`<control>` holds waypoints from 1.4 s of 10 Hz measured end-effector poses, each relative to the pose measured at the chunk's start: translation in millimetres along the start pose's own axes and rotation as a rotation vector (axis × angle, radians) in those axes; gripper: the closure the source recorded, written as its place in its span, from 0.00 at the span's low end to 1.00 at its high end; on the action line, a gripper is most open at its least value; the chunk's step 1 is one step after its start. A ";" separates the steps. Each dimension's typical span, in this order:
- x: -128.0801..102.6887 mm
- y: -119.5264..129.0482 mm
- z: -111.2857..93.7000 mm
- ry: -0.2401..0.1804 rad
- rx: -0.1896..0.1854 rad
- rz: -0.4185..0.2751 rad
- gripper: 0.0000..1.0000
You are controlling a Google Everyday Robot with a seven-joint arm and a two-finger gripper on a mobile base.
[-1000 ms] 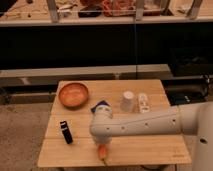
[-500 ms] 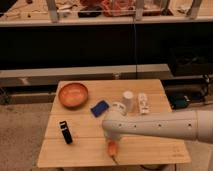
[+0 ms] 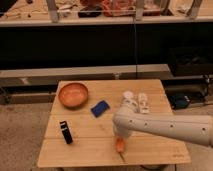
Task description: Drag the pepper across the table
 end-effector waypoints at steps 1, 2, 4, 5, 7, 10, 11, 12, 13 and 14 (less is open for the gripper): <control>4.5 15.8 2.5 -0.001 0.008 0.028 0.70; 8.1 27.0 5.9 -0.005 0.013 0.049 0.70; 15.0 40.7 11.9 -0.010 0.022 0.074 0.71; 18.3 45.6 13.1 -0.011 0.030 0.085 0.74; 22.6 57.6 12.7 -0.009 0.042 0.104 0.76; 24.3 107.1 3.9 -0.007 0.053 0.173 0.76; 23.6 116.3 1.3 -0.006 0.051 0.188 0.76; 23.8 122.9 -0.7 -0.008 0.050 0.198 0.76; 23.8 131.0 -2.9 -0.011 0.047 0.210 0.76; 23.6 141.0 -3.9 -0.017 0.044 0.226 0.76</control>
